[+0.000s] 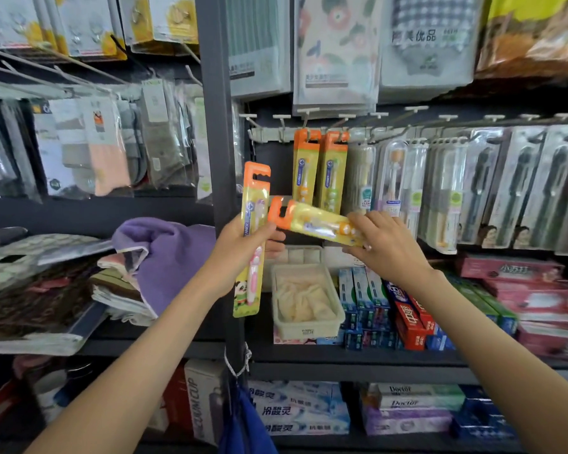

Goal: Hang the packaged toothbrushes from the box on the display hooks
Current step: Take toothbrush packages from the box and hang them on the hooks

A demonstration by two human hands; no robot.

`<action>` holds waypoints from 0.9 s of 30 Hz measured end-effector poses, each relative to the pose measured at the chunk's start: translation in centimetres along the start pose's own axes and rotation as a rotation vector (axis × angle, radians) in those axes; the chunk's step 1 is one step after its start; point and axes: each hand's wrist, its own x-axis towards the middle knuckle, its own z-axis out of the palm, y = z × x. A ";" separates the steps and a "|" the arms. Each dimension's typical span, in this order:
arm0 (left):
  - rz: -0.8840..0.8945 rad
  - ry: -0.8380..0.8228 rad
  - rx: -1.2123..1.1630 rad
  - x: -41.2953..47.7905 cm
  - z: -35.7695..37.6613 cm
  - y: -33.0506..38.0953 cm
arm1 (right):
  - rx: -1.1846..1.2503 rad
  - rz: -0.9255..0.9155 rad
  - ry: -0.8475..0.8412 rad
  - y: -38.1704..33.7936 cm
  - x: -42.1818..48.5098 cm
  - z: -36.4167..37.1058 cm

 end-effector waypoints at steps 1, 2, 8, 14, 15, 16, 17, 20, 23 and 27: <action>0.021 0.023 -0.025 0.1 0.1 0.3 | 0.043 0.060 -0.012 -0.3 0.3 -0.1; 0.047 0.048 -0.045 0.2 0.1 0.7 | 0.089 0.126 -0.029 -0.7 0.6 -0.2; 0.178 0.170 -0.194 1.4 -0.1 3.3 | 0.257 0.323 0.014 -4.4 3.8 -0.6; 0.209 0.151 -0.214 2.4 0.8 5.0 | 0.262 0.462 -0.009 -7.4 7.6 0.1; 0.213 0.152 -0.214 2.5 0.7 5.1 | 0.254 0.482 -0.017 -7.6 8.0 0.2; 0.217 0.154 -0.213 2.6 0.6 5.2 | 0.251 0.496 -0.025 -7.7 8.2 0.3; 0.220 0.156 -0.209 2.7 0.4 5.2 | 0.249 0.508 -0.028 -7.8 8.3 0.4; 0.224 0.179 -0.165 2.9 -0.5 5.0 | 0.250 0.529 -0.002 -8.1 8.0 0.8; 0.193 0.240 -0.188 3.4 -2.0 4.6 | 0.255 0.538 0.024 -8.1 7.4 1.4; 0.155 0.191 -0.223 3.7 -2.9 4.6 | 0.228 0.558 0.034 -7.8 6.8 2.1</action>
